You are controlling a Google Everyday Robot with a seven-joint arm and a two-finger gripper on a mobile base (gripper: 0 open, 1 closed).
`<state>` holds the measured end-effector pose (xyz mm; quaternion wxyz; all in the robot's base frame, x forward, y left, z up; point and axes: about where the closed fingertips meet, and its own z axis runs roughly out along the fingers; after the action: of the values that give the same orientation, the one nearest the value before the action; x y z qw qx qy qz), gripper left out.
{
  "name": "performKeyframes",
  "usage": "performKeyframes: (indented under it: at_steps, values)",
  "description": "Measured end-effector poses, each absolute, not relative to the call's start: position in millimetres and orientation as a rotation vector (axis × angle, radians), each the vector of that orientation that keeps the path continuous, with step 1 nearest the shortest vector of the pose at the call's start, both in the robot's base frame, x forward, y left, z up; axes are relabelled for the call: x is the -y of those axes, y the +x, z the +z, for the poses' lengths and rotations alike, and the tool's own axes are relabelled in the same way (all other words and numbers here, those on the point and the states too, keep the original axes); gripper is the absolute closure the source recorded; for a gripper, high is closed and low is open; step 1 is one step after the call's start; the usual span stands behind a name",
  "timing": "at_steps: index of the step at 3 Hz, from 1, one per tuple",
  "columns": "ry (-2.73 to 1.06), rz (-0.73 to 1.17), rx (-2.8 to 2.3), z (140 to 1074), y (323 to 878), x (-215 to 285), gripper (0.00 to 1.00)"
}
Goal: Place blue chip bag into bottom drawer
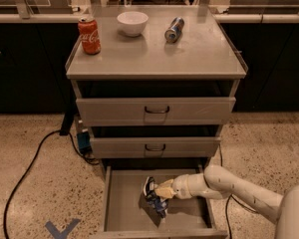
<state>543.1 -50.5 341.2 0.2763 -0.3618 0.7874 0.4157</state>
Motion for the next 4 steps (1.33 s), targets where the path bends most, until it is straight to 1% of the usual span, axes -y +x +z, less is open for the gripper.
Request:
performKeyframes:
  at_steps: [1,3,4]
  values:
    - [-0.963,1.114,-2.128,329.3,540.6,48.6,1.0]
    - [-0.989,1.031,-2.249,257.0,558.3,52.8,1.0]
    - [-0.942,1.062,-2.307,220.1,565.8,54.1,1.0]
